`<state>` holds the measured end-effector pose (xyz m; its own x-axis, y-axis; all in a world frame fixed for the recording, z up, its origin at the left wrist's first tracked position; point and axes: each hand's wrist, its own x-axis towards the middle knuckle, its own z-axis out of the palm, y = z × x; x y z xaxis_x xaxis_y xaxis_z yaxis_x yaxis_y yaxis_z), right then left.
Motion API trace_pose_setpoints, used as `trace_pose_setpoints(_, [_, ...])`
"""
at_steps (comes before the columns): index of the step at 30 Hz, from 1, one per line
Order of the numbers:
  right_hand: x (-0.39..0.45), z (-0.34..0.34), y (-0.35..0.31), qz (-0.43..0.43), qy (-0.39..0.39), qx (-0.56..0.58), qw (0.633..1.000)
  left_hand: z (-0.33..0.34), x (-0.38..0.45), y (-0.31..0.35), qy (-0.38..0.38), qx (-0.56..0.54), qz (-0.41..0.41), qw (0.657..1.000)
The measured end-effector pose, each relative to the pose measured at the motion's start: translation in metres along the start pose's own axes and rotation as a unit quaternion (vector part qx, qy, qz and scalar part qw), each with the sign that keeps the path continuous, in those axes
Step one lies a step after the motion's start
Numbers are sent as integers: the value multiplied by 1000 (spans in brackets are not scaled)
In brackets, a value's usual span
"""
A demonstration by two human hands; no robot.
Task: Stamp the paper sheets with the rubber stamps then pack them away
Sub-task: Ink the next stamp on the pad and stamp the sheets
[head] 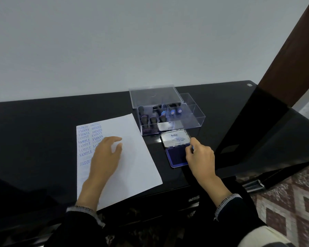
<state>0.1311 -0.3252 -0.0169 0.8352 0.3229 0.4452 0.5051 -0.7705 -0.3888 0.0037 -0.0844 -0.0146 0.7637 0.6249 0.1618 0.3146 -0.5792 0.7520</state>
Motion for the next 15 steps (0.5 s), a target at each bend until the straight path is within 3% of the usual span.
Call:
trace_pose_setpoints(7, [2,2,-1,-28,1,-35,999,-36,-4,-40,73,108,-31,991])
trace_pose_setpoints(12, [2,5,7,26,4,47,999,-43,-1,-65,63,147,-42,986])
trace_pose_setpoints(15, [2,5,4,1,4,15,1000,-42,-2,-68,64,150,-45,986])
